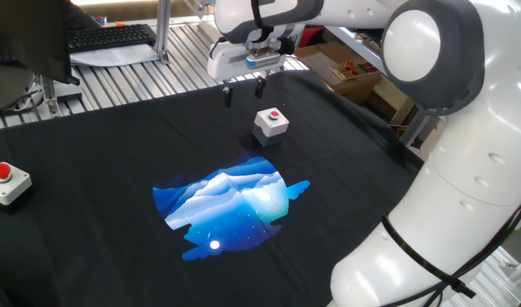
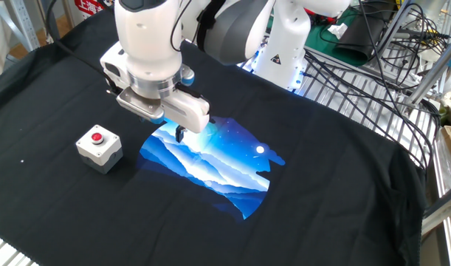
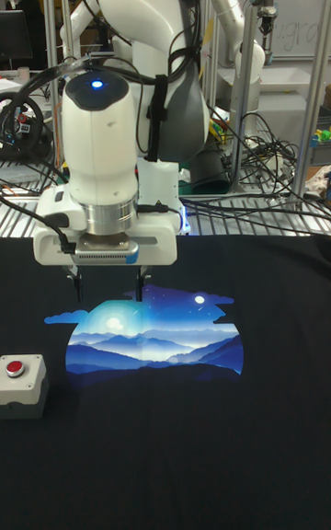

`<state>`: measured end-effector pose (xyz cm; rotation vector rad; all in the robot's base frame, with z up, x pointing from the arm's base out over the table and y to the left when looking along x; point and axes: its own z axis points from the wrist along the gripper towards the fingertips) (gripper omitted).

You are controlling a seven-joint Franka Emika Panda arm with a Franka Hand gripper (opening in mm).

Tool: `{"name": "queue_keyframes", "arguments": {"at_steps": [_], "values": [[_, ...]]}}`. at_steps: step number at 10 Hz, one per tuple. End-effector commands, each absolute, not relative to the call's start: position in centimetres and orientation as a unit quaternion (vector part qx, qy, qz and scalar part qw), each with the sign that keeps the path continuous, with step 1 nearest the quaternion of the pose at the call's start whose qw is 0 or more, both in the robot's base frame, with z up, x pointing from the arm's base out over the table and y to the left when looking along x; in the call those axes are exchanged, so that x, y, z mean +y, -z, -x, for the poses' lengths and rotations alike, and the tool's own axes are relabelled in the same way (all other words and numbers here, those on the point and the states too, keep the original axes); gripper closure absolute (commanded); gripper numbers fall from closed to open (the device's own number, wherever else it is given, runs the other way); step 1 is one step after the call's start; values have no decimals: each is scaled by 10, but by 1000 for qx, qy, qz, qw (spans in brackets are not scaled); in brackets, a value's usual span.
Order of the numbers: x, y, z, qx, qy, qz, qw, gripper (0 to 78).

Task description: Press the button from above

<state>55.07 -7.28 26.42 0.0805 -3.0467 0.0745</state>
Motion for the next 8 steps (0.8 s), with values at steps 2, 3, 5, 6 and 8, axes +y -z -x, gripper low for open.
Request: {"name": "queue_keyframes", "arguments": {"at_steps": [2, 3, 5, 6, 8], "values": [[-74, -272, -578, -998, -21, -29, 46, 2], [-75, -278, -595, -999, -12, -21, 46, 2], [-86, -272, -606, -999, -7, -14, 45, 2], [-105, -262, -615, -999, 2, -22, 41, 2], [-137, -257, -639, -998, 4, -44, 41, 2]]}}
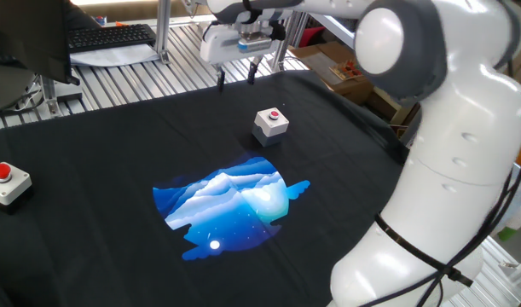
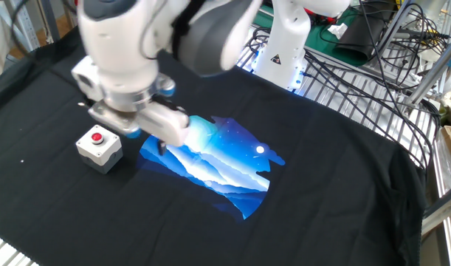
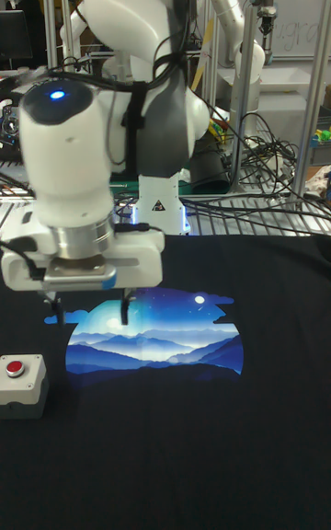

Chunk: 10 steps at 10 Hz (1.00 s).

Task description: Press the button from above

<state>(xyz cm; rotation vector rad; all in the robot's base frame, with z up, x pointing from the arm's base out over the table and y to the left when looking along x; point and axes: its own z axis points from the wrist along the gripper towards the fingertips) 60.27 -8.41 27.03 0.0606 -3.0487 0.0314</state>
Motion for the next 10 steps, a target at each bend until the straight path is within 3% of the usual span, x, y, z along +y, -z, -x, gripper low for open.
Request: {"name": "queue_keyframes", "arguments": {"at_steps": [1, 5, 7, 10], "values": [[-151, -261, -655, -998, 1, -49, 42, 2], [-174, -285, -685, -998, 1, -53, 39, 2], [-184, -299, -681, -998, 0, -55, 37, 2], [-186, -289, -678, -998, -1, -51, 41, 2]]}}
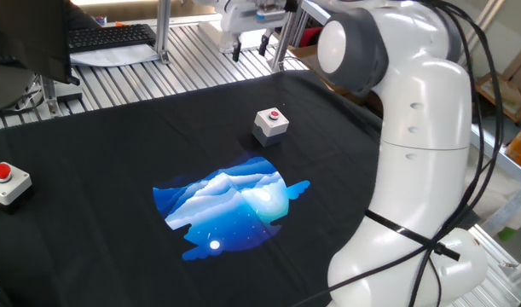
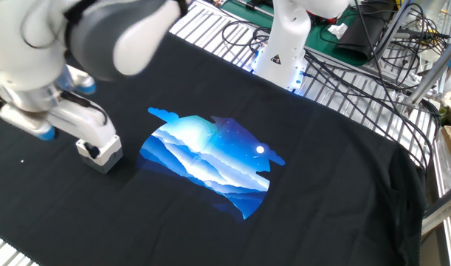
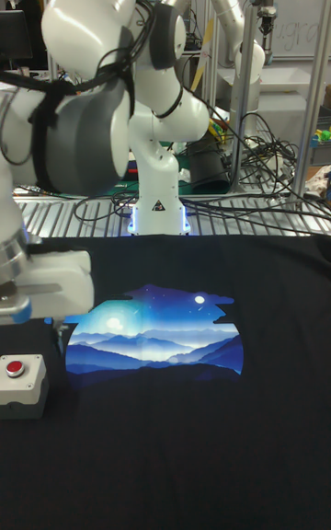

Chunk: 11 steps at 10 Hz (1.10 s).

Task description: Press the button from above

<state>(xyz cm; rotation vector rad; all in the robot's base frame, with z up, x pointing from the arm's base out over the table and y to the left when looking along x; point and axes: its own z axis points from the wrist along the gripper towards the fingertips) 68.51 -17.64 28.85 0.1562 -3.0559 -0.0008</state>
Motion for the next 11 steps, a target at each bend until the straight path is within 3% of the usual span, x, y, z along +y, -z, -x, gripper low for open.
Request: {"name": "queue_keyframes", "arguments": {"at_steps": [1, 11], "values": [[-186, -289, -678, -998, -1, -51, 42, 2], [-185, -245, -638, -998, -3, -50, 43, 2]]}}
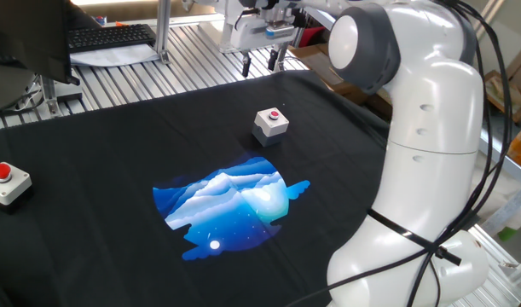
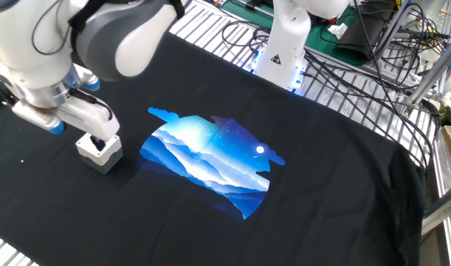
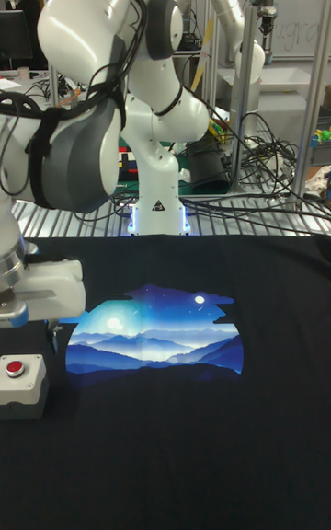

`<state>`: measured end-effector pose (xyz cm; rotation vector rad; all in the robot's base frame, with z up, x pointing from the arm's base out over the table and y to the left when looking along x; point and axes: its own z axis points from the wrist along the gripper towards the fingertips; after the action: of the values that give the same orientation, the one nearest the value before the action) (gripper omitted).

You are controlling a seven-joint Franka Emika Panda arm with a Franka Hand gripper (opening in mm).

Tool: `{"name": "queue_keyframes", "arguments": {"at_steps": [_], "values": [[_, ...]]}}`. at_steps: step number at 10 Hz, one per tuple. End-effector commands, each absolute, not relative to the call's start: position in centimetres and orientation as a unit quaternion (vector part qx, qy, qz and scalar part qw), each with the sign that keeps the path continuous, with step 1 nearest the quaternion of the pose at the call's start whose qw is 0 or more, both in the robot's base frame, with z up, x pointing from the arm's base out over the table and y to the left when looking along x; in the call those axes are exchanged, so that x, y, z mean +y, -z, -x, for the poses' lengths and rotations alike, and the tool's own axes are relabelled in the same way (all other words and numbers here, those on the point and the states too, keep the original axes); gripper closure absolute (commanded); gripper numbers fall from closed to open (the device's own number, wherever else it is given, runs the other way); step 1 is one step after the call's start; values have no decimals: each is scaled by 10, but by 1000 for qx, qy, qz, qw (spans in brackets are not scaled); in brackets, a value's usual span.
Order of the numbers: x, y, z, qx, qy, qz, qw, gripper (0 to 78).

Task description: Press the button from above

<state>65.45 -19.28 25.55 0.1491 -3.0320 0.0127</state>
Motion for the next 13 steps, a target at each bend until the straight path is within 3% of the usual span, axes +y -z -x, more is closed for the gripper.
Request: {"name": "queue_keyframes", "arguments": {"at_steps": [1, 13], "values": [[-185, -247, -641, -998, -2, -52, 44, 2], [-185, -249, -645, -996, 3, -57, 65, 2]]}}
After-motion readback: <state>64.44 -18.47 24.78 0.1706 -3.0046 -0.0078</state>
